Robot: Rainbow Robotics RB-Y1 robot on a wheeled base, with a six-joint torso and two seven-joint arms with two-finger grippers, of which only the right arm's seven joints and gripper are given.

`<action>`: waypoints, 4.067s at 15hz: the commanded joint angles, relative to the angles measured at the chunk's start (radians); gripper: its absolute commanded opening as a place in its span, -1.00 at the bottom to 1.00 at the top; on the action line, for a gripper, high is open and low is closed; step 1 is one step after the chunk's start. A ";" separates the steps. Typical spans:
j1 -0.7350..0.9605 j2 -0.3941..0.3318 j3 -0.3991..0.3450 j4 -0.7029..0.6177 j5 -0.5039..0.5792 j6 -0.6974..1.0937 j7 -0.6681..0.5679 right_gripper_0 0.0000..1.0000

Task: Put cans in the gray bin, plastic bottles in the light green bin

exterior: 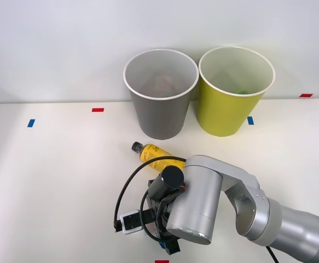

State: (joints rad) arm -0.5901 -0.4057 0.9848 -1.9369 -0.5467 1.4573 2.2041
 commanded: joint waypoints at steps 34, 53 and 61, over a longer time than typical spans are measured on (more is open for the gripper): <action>0.044 0.096 -0.518 0.024 -0.467 -0.899 -0.443 -1.00; -0.208 0.173 -0.680 0.501 -0.364 -1.126 -0.399 -1.00; -0.212 0.151 -0.678 0.501 -0.334 -1.124 -0.386 -0.98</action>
State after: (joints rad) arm -0.8023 -0.2543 0.3070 -1.4357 -0.8810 0.3322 1.8199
